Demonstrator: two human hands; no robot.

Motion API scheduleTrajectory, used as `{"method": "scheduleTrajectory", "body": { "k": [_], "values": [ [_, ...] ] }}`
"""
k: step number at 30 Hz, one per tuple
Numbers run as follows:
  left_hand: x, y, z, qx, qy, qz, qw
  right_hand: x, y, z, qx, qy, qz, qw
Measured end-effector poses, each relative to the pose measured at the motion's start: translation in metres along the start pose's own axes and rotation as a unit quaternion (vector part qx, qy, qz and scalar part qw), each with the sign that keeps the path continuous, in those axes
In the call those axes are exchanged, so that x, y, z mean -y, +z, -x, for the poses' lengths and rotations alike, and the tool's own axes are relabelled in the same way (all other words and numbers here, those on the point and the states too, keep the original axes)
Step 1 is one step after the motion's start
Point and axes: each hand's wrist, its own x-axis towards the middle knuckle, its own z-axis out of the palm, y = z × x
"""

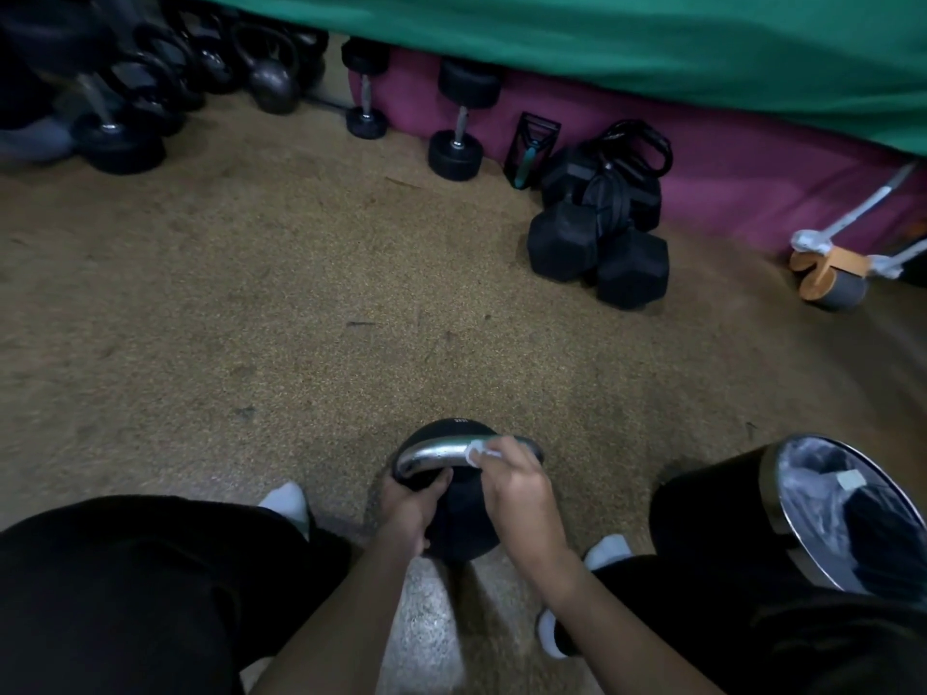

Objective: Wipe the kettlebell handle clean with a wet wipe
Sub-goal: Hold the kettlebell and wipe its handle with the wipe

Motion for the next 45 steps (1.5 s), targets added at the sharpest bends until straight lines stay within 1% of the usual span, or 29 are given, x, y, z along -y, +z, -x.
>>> {"method": "scheduleTrajectory", "body": {
  "k": [2, 6, 11, 15, 18, 20, 23, 29, 35, 42, 45],
  "values": [
    [-0.002, 0.000, 0.003, 0.001, -0.005, -0.003, 1.000, 0.004, 0.001, -0.005, 0.006, -0.009, 0.005, 1.000],
    [-0.001, 0.000, 0.004, 0.003, -0.011, -0.006, 1.000, 0.005, 0.005, -0.003, 0.049, -0.075, 0.018, 0.996],
    [-0.001, 0.001, 0.001, -0.003, -0.008, 0.009, 1.000, -0.008, -0.006, -0.005, 0.052, -0.123, 0.043, 0.990],
    [0.000, 0.002, -0.001, -0.006, -0.012, 0.016, 1.000, -0.013, -0.005, -0.009, 0.092, -0.232, 0.085, 0.964],
    [-0.001, 0.002, 0.000, -0.009, -0.009, 0.022, 1.000, -0.019, -0.011, -0.012, 0.099, -0.281, 0.104, 0.949],
    [-0.001, 0.002, 0.000, -0.007, -0.007, 0.025, 1.000, -0.020, -0.012, -0.014, 0.103, -0.296, 0.107, 0.943],
    [0.000, 0.001, -0.003, -0.010, -0.002, 0.018, 1.000, -0.015, -0.009, -0.016, 0.116, -0.304, 0.096, 0.941],
    [-0.003, 0.000, 0.003, -0.007, -0.014, 0.011, 1.000, -0.016, -0.013, -0.015, 0.098, -0.281, 0.081, 0.951],
    [-0.003, 0.000, 0.003, -0.012, -0.013, -0.001, 1.000, -0.017, -0.009, -0.009, 0.126, -0.295, 0.072, 0.944],
    [-0.005, -0.001, 0.009, -0.007, -0.014, 0.008, 1.000, -0.025, -0.013, -0.017, 0.113, -0.262, 0.052, 0.957],
    [-0.007, -0.001, 0.010, -0.008, -0.017, 0.004, 1.000, -0.022, -0.013, -0.017, 0.138, -0.269, 0.047, 0.952]
  ]
}}
